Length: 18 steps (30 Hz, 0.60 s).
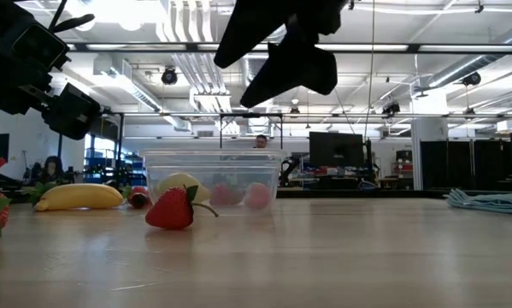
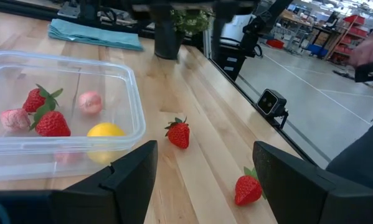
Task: Pick and placing Produce into tupperware
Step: Put the peach into the transparent bin
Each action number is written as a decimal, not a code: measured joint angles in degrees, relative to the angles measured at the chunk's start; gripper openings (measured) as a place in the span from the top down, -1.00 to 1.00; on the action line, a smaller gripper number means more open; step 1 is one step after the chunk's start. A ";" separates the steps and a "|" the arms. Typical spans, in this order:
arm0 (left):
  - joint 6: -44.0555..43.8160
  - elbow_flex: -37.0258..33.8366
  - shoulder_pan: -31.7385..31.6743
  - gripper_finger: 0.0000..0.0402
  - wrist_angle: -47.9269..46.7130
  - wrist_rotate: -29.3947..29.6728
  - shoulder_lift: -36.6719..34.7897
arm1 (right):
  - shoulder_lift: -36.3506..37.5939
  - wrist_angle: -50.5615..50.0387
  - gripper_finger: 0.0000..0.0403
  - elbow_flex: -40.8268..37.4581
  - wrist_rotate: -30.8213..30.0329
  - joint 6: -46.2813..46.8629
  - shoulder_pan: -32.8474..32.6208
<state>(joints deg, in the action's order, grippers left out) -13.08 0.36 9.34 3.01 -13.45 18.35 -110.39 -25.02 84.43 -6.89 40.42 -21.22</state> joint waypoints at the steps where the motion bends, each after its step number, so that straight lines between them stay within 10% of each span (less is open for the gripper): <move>1: 0.00 0.00 0.02 -0.24 0.00 0.04 -0.02 | -0.69 0.00 -0.18 0.65 0.77 0.16 -0.52; 18: 0.00 0.00 0.00 -0.24 0.00 0.01 0.02 | -6.99 0.10 -0.17 5.35 -3.92 -27.32 -1.95</move>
<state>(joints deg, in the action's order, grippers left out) -13.08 0.36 9.34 3.01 -13.44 18.37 -117.38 -24.91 89.78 -10.80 13.10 -23.17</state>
